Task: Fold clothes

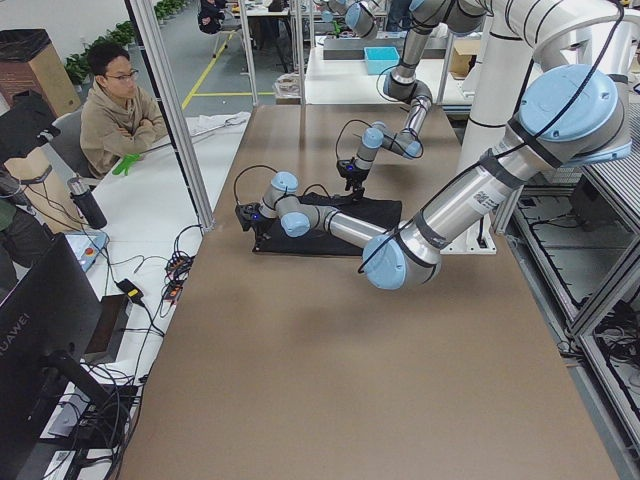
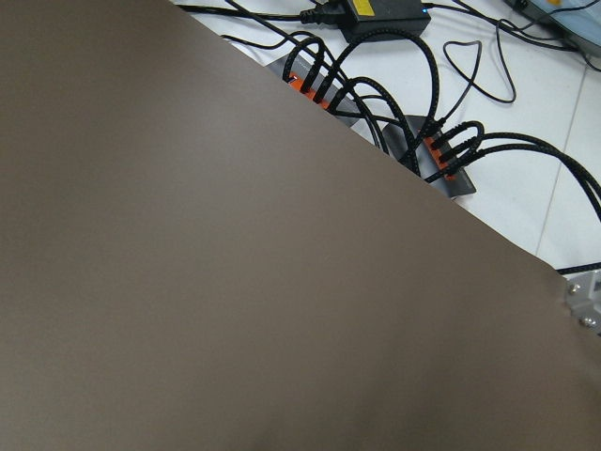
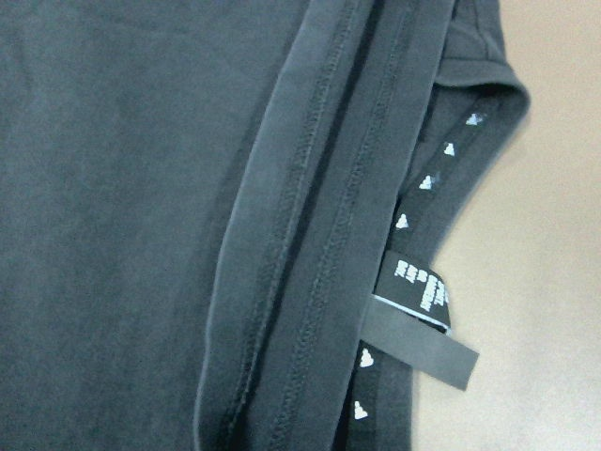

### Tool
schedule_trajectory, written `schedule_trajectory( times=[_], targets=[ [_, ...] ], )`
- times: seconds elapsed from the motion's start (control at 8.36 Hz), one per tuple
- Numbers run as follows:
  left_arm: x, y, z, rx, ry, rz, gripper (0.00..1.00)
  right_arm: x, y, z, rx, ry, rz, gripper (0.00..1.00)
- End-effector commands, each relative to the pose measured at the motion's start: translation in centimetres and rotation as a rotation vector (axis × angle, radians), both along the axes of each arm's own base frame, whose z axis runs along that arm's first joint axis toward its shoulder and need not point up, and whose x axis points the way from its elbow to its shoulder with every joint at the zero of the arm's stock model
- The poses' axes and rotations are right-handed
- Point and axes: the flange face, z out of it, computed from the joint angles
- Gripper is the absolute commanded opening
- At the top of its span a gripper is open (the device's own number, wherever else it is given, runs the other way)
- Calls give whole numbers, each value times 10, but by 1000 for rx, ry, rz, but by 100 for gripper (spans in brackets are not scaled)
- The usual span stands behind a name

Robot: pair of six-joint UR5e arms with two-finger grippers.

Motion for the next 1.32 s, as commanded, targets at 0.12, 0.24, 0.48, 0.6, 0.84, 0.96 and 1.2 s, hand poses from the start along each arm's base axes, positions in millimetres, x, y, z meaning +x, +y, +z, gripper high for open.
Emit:
schedule_trajectory(
  times=[0.12, 0.24, 0.48, 0.6, 0.84, 0.96, 1.2],
  targets=[
    [6, 4, -2, 1, 3, -7, 100, 12, 4, 39, 48, 54, -59, 95],
    [5, 5, -5, 6, 7, -7, 100, 15, 2, 39, 46, 51, -61, 95],
    [5, 5, -4, 1, 5, -8, 100, 35, -17, 36, 56, 47, -65, 95],
    [5, 5, -5, 5, 3, -11, 100, 51, -28, 29, 59, 40, -81, 95],
    [6, 6, -6, 6, 4, -10, 100, 44, -52, -9, 52, 12, -59, 95],
    [10, 8, -6, 6, 4, -5, 100, 17, -71, -32, 45, 7, -44, 95],
    [10, 8, -5, 5, 3, -5, 100, -15, -96, -24, 9, 32, 12, 95]
  ],
)
